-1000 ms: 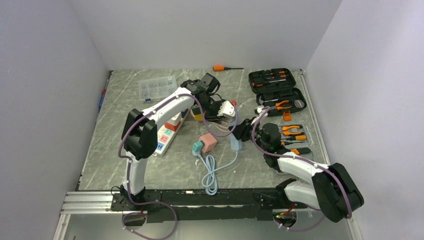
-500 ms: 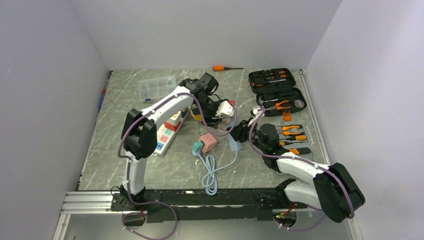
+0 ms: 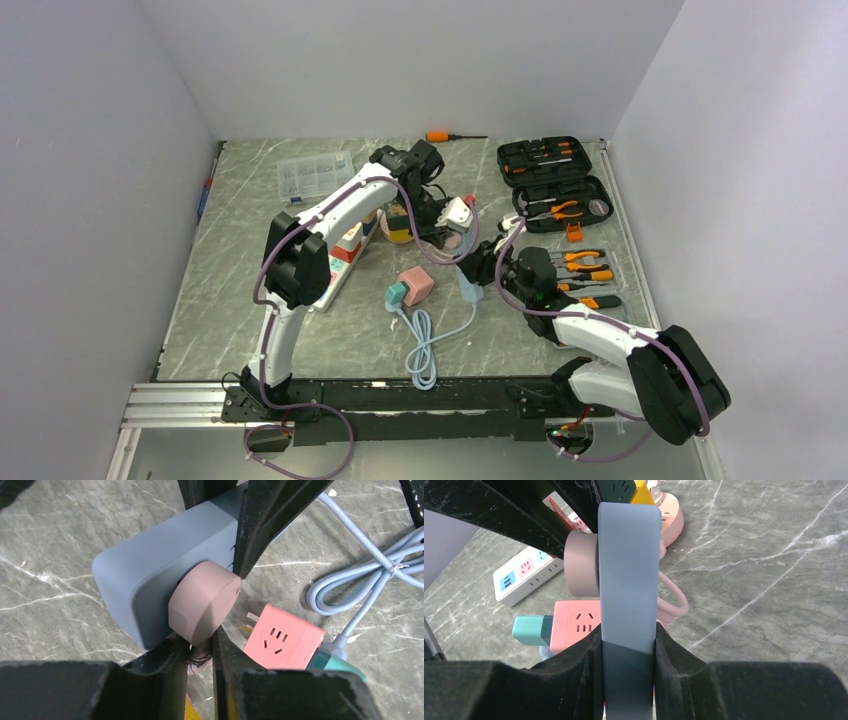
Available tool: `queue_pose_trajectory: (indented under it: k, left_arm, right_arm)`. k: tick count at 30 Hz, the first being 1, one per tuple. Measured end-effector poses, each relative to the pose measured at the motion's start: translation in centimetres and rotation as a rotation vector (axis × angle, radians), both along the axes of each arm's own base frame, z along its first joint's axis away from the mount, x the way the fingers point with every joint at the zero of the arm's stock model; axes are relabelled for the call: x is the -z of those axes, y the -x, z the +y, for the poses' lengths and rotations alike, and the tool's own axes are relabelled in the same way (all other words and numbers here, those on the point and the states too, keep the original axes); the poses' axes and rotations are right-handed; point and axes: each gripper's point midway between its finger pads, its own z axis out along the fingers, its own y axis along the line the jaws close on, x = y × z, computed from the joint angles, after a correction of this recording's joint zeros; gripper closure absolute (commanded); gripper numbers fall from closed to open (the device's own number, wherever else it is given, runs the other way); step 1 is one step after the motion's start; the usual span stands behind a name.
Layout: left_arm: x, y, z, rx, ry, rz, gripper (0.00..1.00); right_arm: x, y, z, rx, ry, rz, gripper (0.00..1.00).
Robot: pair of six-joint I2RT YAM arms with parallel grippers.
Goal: Pull the plug off the socket
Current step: Remove the plug from the socket.
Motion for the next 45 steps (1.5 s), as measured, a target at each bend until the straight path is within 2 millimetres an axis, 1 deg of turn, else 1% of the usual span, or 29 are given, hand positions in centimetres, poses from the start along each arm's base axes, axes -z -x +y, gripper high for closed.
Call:
queue_pose_trajectory:
  k: [1, 2, 5, 6, 11, 15, 18, 22, 24, 35, 41, 45]
  left_arm:
    - [0.1, 0.1, 0.1, 0.003, -0.003, 0.003, 0.82]
    - [0.1, 0.2, 0.1, 0.007, -0.004, 0.003, 0.85]
    - [0.1, 0.3, 0.2, 0.02, -0.005, -0.001, 0.99]
    - [0.2, 0.3, 0.3, 0.026, -0.006, -0.002, 1.0]
    - [-0.1, 0.7, 0.9, 0.069, -0.028, -0.01, 1.0]
    - [0.0, 0.4, 1.4, 0.096, -0.047, -0.039, 1.0]
    - [0.5, 0.0, 1.6, 0.11, -0.049, -0.063, 1.0]
    - [1.5, 0.0, 1.8, 0.132, -0.042, -0.09, 1.0]
    - [1.7, -0.1, 1.9, 0.144, -0.038, -0.109, 1.0]
    - [1.3, -0.7, 1.6, 0.195, -0.011, -0.18, 1.0]
    - [1.3, -1.7, 1.4, 0.207, -0.001, -0.231, 1.0]
    - [1.4, -1.9, 1.3, 0.22, 0.008, -0.252, 1.0]
  right_arm:
    - [0.0, 0.1, 0.0, -0.004, 0.003, -0.001, 1.0]
    - [0.0, 0.1, 0.1, -0.006, 0.005, -0.004, 1.0]
    - [0.0, 0.1, 0.1, -0.011, 0.012, -0.01, 1.0]
    - [0.1, 0.1, 0.1, -0.011, 0.014, -0.011, 1.0]
    - [0.1, 0.0, 0.2, -0.014, 0.028, -0.03, 1.0]
    - [0.6, -0.8, 0.4, 0.002, 0.032, -0.044, 1.0]
    - [1.1, -1.2, 0.5, 0.002, 0.031, -0.043, 1.0]
    - [2.1, -1.3, 0.7, -0.002, 0.043, -0.023, 1.0]
    - [2.3, -1.4, 0.7, -0.001, 0.044, -0.021, 1.0]
    - [2.3, -2.0, 0.2, 0.034, 0.043, -0.028, 1.0]
    - [2.4, -2.9, 0.0, 0.072, 0.049, -0.014, 1.0]
    - [2.6, -2.9, -0.1, 0.088, 0.044, 0.006, 1.0]
